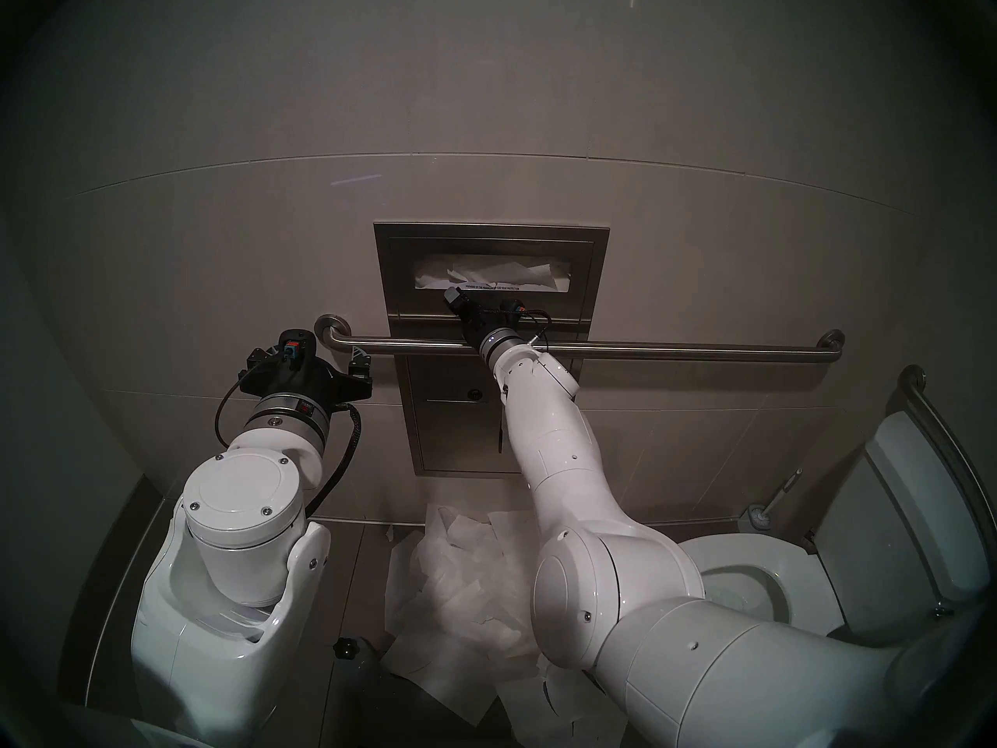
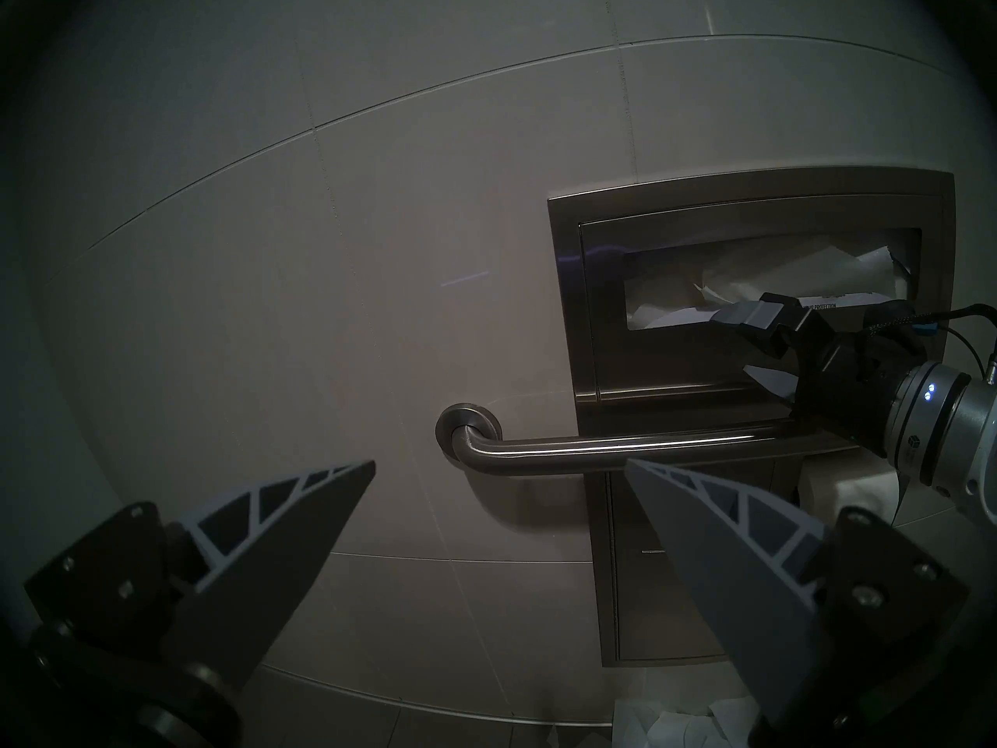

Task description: Take out a toilet seat cover

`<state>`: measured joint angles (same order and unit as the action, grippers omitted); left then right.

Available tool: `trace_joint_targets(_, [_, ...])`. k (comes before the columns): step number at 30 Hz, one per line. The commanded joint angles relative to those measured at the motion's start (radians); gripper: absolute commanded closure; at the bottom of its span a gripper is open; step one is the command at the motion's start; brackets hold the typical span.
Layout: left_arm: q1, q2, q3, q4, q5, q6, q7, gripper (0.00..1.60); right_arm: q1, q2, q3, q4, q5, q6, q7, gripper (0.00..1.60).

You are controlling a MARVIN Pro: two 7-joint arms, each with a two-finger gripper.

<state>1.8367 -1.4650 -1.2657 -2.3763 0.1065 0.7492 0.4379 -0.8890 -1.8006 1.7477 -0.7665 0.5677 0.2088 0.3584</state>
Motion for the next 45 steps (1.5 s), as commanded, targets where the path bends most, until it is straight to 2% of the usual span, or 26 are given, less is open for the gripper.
trace_joint_targets(1, [-0.019, -0.003, -0.002, -0.029, 0.003, -0.008, 0.002, 0.00, 0.073, 0.071, 0.032, -0.066, 0.002, -0.030, 0.004, 0.00])
trace_joint_targets(6, [-0.019, -0.004, -0.002, -0.029, 0.004, -0.008, 0.002, 0.00, 0.073, 0.099, 0.034, -0.080, -0.013, -0.032, 0.006, 0.00])
trace_joint_targets(13, [-0.019, -0.004, -0.003, -0.027, 0.004, -0.008, 0.002, 0.00, 0.066, 0.147, -0.091, -0.131, -0.161, -0.030, 0.020, 0.00])
trace_joint_targets(15, [-0.019, -0.005, -0.003, -0.027, 0.004, -0.008, 0.002, 0.00, 0.060, 0.146, -0.123, -0.160, -0.193, -0.018, 0.032, 0.00])
trace_joint_targets(17, [-0.019, -0.005, -0.003, -0.027, 0.004, -0.008, 0.002, 0.00, 0.073, 0.147, -0.133, -0.139, -0.203, -0.023, 0.043, 0.00])
trace_joint_targets(22, [-0.019, -0.005, -0.003, -0.026, 0.004, -0.008, 0.001, 0.00, 0.037, 0.151, -0.197, -0.196, -0.276, -0.026, 0.053, 0.00])
trace_joint_targets(30, [-0.019, -0.006, -0.003, -0.026, 0.005, -0.008, 0.001, 0.00, 0.010, 0.166, -0.203, -0.236, -0.305, -0.039, 0.042, 0.00])
trace_joint_targets(32, [-0.019, -0.006, -0.003, -0.026, 0.005, -0.008, 0.001, 0.00, -0.017, 0.169, -0.204, -0.279, -0.310, -0.028, 0.036, 0.00])
trace_joint_targets(34, [-0.019, -0.006, -0.003, -0.027, 0.005, -0.008, 0.001, 0.00, -0.022, 0.171, -0.202, -0.276, -0.312, -0.027, 0.034, 0.00])
trace_joint_targets(45, [-0.019, -0.007, -0.003, -0.027, 0.005, -0.008, 0.000, 0.00, -0.116, 0.184, -0.192, -0.394, -0.337, 0.009, -0.001, 0.00])
